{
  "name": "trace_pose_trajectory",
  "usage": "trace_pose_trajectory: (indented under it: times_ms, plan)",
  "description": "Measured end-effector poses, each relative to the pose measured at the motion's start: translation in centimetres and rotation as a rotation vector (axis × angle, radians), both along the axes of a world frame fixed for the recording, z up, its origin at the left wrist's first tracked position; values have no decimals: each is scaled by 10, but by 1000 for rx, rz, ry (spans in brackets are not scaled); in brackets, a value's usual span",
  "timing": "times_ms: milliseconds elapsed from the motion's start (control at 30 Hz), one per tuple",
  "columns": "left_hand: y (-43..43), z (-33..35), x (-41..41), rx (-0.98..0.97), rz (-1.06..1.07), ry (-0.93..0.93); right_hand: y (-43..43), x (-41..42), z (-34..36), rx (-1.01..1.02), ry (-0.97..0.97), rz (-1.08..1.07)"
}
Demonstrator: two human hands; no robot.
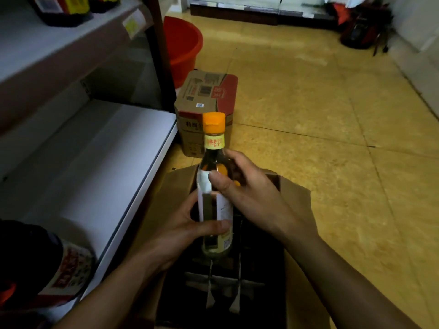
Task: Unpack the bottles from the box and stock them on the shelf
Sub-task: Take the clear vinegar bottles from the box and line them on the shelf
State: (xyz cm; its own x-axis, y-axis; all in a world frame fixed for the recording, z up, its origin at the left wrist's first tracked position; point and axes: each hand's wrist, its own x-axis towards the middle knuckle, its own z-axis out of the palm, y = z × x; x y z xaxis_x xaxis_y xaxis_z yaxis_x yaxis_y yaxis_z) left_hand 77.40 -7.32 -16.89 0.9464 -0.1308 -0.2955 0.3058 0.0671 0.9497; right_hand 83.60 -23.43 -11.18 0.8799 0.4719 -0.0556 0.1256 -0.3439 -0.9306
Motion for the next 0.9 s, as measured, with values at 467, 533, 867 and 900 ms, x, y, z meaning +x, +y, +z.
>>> trace_pose_trajectory:
  times_ms: [467, 533, 867, 900]
  plan:
    - [-11, 17, 11, 192, 116, -65, 0, 2, -2, 409, 283, -162]
    - [-1, 20, 14, 143, 40, -12, 2, 4, -4, 516, 326, -173]
    - [-19, 10, 7, -60, 30, 5, -2, 13, -2, 696, 381, -129]
    - [-21, 8, 5, -51, 59, -16, -3, 13, -3, 593, 331, -122]
